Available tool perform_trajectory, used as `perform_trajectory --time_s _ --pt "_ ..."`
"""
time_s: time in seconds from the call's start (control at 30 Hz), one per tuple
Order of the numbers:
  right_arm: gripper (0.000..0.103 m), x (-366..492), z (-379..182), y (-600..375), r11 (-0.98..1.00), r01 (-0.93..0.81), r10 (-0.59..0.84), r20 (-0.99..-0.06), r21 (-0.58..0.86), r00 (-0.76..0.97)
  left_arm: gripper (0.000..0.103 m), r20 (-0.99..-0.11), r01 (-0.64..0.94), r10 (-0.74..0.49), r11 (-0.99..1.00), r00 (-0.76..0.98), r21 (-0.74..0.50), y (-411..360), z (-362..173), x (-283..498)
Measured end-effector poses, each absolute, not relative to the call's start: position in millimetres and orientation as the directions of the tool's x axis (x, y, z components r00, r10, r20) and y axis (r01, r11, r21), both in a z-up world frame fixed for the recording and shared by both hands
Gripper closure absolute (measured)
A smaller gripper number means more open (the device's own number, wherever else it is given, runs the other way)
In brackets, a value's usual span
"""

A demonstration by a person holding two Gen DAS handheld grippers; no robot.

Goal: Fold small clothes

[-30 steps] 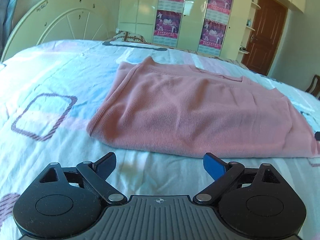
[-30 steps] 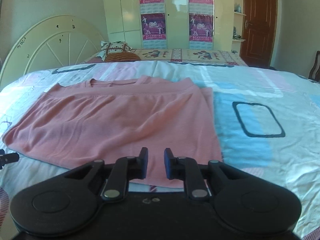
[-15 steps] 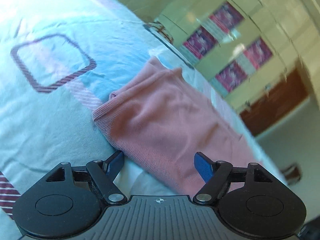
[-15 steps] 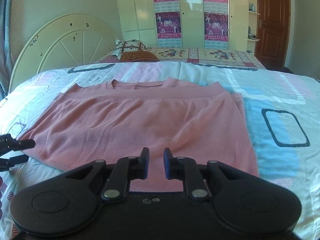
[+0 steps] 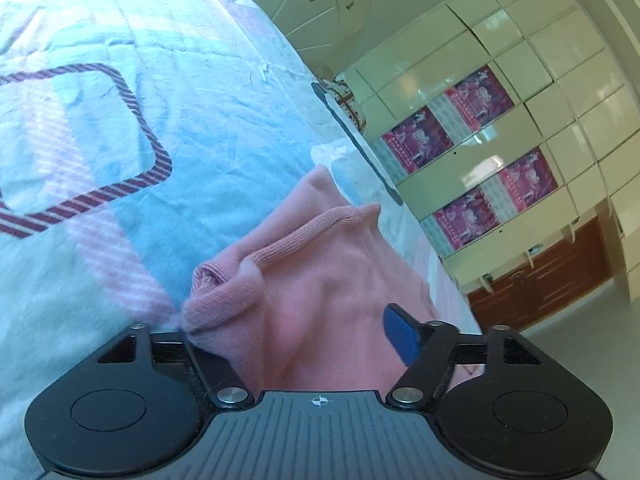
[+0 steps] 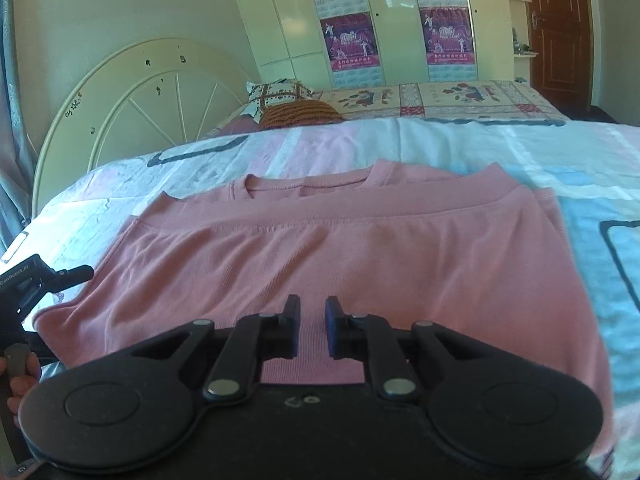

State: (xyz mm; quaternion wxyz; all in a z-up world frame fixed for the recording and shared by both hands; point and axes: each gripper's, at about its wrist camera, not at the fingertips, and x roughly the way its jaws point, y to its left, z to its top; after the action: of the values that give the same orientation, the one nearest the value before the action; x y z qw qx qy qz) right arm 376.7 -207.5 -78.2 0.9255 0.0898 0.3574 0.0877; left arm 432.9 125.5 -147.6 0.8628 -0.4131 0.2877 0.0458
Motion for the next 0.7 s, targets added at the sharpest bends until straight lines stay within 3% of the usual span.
perform_trajectory --time_s 0.03,0.1,0.33,0.4,0.47,0.7 --pt "0.102 380 -80 -205 0.967 -0.103 0.232 -0.645 0.231 0.728 0.062 -0.546 -0.318 -0.155 0.67 0.823 -0.67 125 -148 437" --pt "0.102 385 -82 -200 0.964 -0.117 0.247 -0.638 0.239 0.73 0.095 -0.59 -0.341 -0.158 0.687 0.792 -0.642 129 -154 445" --pt "0.102 402 -84 -186 0.946 -0.155 0.302 -0.604 0.284 0.737 0.095 -0.44 -0.244 -0.2 0.602 0.876 -0.76 140 -148 430" --pt "0.102 406 -92 -184 0.937 -0.165 0.327 -0.606 0.308 0.725 0.095 -0.47 -0.262 -0.202 0.617 0.859 -0.743 139 -154 436" --pt "0.103 416 -112 -181 0.945 -0.143 0.311 -0.665 0.295 0.679 0.095 -0.526 -0.32 -0.2 0.603 0.827 -0.731 143 -165 445" --pt "0.103 413 -112 -184 0.939 -0.126 0.314 -0.647 0.32 0.695 0.094 -0.512 -0.307 -0.23 0.579 0.828 -0.755 138 -169 457"
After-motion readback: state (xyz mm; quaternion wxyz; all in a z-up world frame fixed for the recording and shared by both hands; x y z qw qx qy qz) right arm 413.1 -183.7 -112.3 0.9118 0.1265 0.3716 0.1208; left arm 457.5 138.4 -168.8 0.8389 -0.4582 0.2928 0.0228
